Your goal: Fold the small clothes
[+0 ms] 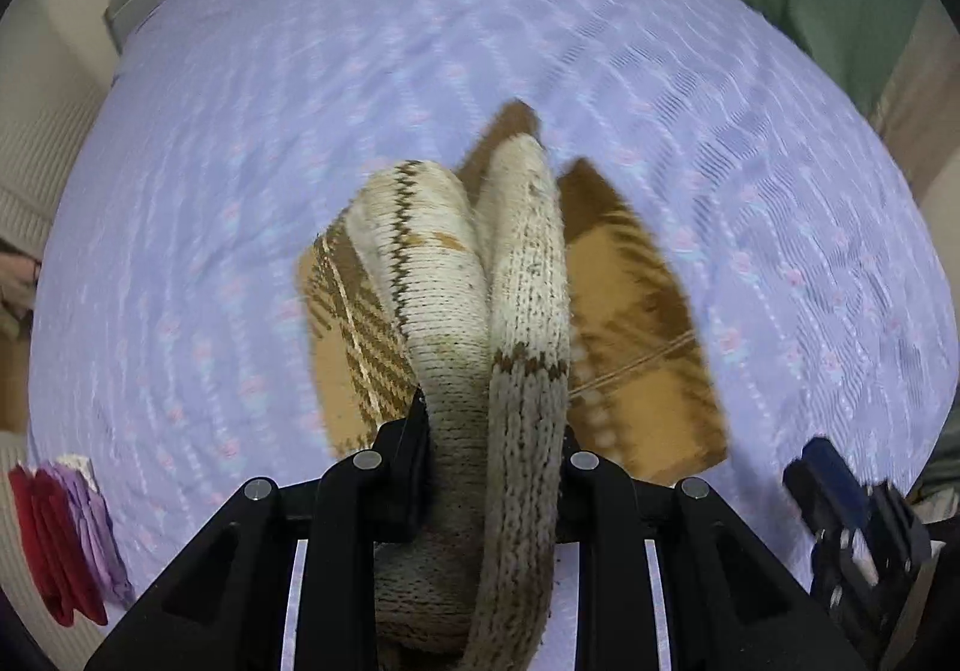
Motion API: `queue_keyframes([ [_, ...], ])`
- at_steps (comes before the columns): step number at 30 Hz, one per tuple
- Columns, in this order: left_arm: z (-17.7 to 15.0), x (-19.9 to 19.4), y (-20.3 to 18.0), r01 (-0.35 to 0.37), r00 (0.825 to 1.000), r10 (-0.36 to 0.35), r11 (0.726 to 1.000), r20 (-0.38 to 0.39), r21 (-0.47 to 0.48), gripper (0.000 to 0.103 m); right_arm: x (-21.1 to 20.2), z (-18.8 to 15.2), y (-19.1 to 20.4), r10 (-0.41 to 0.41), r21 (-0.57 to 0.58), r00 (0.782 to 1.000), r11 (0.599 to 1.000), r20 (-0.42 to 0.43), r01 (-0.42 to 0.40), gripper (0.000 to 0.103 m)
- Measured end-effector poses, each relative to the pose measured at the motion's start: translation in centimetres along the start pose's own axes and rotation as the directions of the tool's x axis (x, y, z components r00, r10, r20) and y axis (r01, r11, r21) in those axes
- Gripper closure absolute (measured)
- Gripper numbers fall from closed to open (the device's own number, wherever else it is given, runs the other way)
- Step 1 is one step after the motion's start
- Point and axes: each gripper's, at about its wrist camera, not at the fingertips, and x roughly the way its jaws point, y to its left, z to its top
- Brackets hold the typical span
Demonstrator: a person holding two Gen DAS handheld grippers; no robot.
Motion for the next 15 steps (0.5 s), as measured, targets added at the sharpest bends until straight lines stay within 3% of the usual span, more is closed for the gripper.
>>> queue_keyframes([
  [5, 0.9, 3.6, -4.2, -0.109, 0.993, 0.109, 0.994, -0.043, 0.011, 0.077, -0.6, -0.7, -3.1, -0.007, 0.060, 1.000, 0.998, 0.014, 0.006, 0.086],
  [7, 0.7, 4.7, -5.1, -0.109, 0.992, 0.110, 0.994, -0.062, 0.010, 0.075, -0.8, -0.9, -3.7, -0.007, 0.068, 1.000, 0.998, 0.015, 0.006, 0.086],
  [9, 0.9, 5.4, -6.1, -0.101, 0.993, 0.101, 0.995, -0.066, 0.007, 0.063, -0.8, -1.1, -4.3, -0.011, 0.069, 1.000, 0.998, 0.013, 0.010, 0.086],
  [12, 1.3, 4.7, -6.1, -0.016, 1.000, 0.016, 1.000, -0.023, -0.023, 0.047, -0.6, -1.5, -4.8, -0.036, 0.077, 0.999, 0.996, 0.005, 0.035, 0.086],
  [15, 1.9, 2.4, -5.3, 0.170, 0.985, -0.168, 0.982, 0.027, -0.083, 0.044, -0.7, -1.9, -5.3, -0.057, 0.111, 0.998, 0.992, -0.013, 0.059, 0.082],
])
